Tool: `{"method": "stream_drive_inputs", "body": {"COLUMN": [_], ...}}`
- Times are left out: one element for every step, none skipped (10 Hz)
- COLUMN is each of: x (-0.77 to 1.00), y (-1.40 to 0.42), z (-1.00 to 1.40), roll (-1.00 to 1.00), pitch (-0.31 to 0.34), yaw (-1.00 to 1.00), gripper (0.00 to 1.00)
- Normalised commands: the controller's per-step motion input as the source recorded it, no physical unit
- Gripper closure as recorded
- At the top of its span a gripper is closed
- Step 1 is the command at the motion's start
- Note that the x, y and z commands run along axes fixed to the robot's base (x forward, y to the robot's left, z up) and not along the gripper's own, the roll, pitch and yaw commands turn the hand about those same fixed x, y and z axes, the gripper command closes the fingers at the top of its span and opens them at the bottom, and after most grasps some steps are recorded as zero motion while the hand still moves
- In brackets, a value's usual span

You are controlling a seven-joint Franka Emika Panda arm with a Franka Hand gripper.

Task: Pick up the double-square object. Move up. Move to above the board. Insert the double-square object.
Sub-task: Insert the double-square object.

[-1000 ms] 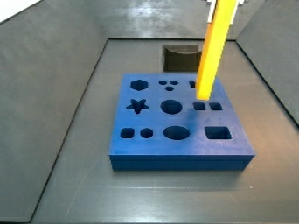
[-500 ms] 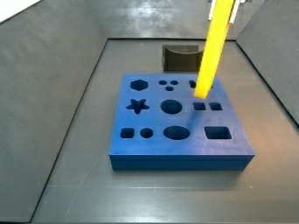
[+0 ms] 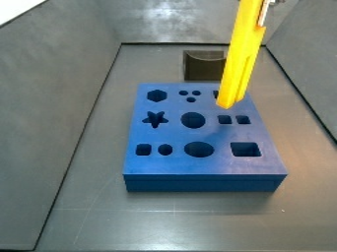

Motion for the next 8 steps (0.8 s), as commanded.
{"method": "stream_drive_inputs", "body": {"x": [0.14, 0.16, 0.16, 0.15, 0.11, 0.04, 0.01, 0.01], "y": [0.00, 0.00, 0.00, 0.00, 0.00, 0.00, 0.00, 0.00], "z": [-0.03, -0.04, -0.04, -0.05, -0.06, -0.07, -0.06, -0.06], "roll": [0.00, 0.00, 0.00, 0.00, 0.00, 0.00, 0.00, 0.00], "pitch": [-0.034, -0.037, -0.049, -0.057, -0.066, -0.073, -0.080, -0.094], "yaw": [-0.91, -0.89, -0.89, -0.90, -0.93, -1.00, -1.00, -1.00], "gripper": [1.00, 1.00, 1.00, 1.00, 1.00, 1.00, 1.00, 1.00]}}
